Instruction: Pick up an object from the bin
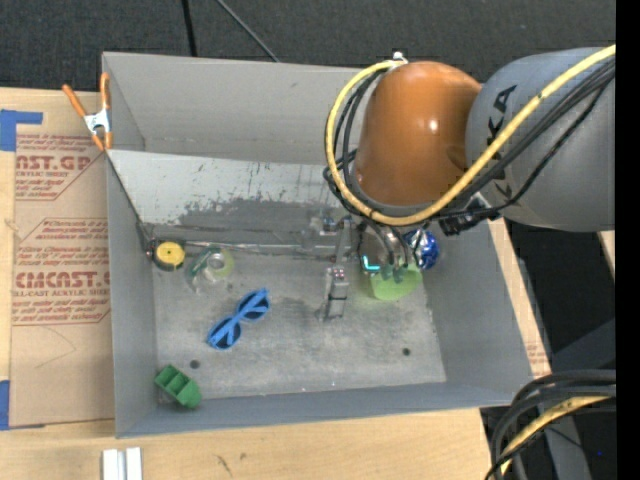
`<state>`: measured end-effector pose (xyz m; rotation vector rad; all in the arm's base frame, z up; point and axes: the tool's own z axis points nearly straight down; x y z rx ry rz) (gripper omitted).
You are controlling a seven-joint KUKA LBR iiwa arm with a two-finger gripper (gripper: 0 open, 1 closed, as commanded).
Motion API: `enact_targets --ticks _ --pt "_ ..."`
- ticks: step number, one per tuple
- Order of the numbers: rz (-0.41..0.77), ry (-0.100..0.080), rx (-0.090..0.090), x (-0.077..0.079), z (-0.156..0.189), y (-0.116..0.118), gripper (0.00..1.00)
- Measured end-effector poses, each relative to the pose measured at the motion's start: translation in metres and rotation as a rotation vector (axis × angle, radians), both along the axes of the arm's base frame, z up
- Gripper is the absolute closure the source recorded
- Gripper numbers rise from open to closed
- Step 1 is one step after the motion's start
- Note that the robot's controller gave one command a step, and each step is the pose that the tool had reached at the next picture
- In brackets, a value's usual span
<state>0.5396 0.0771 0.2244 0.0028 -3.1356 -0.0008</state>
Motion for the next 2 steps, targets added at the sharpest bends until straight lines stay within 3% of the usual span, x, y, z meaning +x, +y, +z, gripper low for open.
enact_targets --ticks 1,2 --pt "0.198 -0.002 0.001 0.023 -0.109 0.047 0.00" --pt "0.496 -0.004 0.003 -0.010 -0.156 0.081 0.00"
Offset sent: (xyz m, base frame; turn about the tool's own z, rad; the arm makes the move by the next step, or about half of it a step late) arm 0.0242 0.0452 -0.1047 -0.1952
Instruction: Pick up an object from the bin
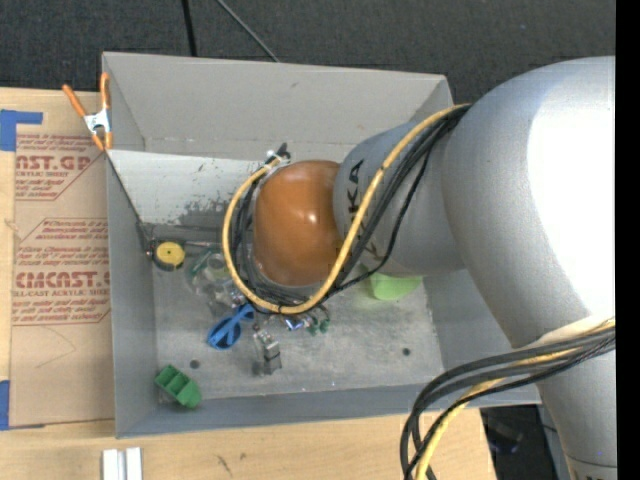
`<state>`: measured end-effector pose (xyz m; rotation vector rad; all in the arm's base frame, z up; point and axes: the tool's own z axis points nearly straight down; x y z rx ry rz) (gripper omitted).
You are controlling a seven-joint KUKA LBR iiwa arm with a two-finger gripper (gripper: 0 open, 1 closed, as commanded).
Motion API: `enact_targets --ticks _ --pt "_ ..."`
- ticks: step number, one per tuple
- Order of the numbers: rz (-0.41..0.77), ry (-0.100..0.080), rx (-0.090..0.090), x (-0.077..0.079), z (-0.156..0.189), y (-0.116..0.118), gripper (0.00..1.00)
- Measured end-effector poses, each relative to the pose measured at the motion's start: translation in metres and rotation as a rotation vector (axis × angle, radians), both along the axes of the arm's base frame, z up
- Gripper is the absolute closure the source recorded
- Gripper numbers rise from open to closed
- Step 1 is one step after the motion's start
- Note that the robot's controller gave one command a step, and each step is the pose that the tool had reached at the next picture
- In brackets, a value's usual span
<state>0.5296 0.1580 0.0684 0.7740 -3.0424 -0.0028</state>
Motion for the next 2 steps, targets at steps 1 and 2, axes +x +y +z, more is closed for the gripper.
enact_targets --ticks 1,2 --pt "-0.002 -0.003 0.001 0.001 0.001 -0.001 1.00" --pt "-0.058 -0.013 0.003 -0.002 0.135 0.008 1.00"
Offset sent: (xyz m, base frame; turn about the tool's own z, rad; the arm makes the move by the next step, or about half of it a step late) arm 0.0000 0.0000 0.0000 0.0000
